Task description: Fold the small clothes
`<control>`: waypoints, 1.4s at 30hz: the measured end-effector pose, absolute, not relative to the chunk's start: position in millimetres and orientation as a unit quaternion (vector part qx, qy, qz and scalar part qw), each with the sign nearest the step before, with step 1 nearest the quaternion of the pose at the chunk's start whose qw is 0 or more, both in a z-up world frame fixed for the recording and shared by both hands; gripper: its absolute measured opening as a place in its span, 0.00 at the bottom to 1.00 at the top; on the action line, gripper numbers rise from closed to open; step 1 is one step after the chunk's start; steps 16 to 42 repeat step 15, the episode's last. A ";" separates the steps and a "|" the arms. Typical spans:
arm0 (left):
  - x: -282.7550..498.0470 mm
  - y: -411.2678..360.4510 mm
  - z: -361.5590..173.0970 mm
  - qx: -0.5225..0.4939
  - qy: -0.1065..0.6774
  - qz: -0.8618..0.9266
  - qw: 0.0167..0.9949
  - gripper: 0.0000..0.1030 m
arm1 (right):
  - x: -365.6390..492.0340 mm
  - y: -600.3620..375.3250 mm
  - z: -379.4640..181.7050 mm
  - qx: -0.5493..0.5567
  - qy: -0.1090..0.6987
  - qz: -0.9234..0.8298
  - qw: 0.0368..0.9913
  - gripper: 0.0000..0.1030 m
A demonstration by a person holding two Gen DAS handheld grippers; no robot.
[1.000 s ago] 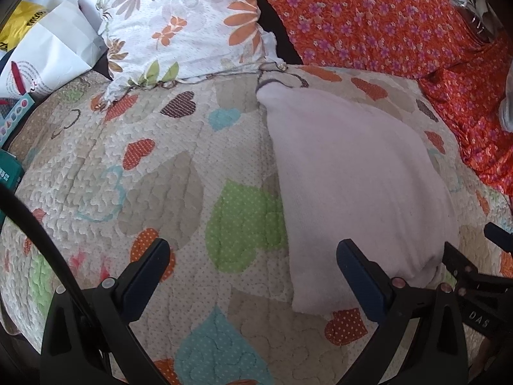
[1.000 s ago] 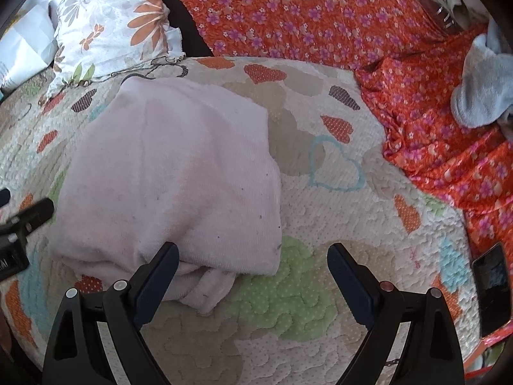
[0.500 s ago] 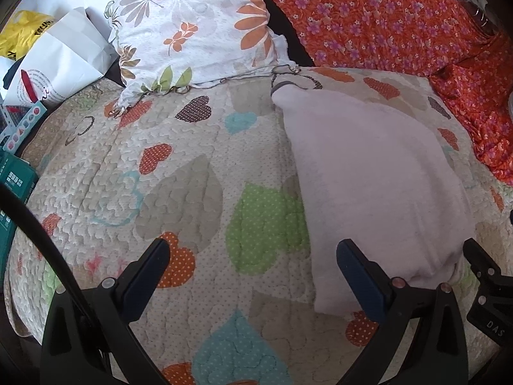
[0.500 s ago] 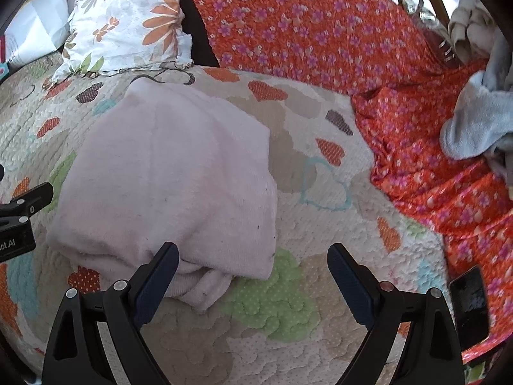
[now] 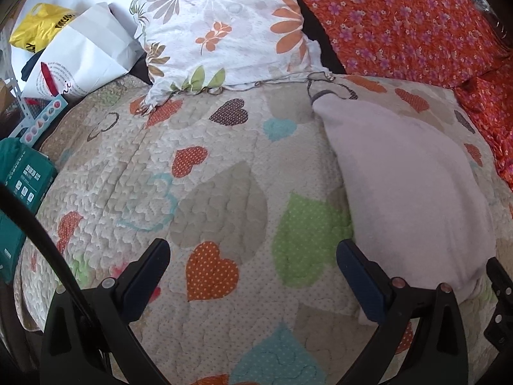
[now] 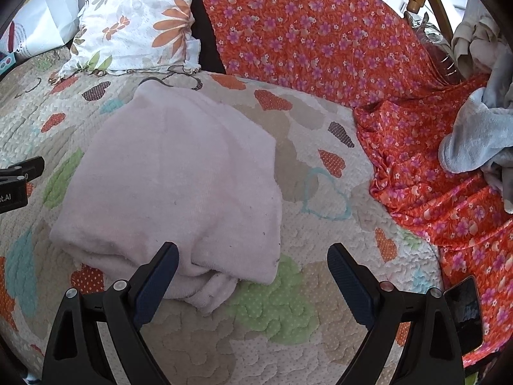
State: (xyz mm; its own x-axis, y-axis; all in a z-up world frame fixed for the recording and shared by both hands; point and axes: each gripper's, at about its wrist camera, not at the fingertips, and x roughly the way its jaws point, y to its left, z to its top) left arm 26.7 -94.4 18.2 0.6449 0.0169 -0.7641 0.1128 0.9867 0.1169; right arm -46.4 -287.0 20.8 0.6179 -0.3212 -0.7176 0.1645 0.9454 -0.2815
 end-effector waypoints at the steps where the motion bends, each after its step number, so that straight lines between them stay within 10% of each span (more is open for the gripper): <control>1: 26.1 -94.0 16.3 0.078 0.424 -0.028 0.902 1.00 | -46.5 -286.6 21.3 -0.095 0.415 -0.135 0.895 0.93; 42: 9.7 -105.9 11.2 0.091 0.420 -0.070 0.900 1.00 | -46.3 -284.6 20.5 -0.094 0.415 -0.133 0.895 0.93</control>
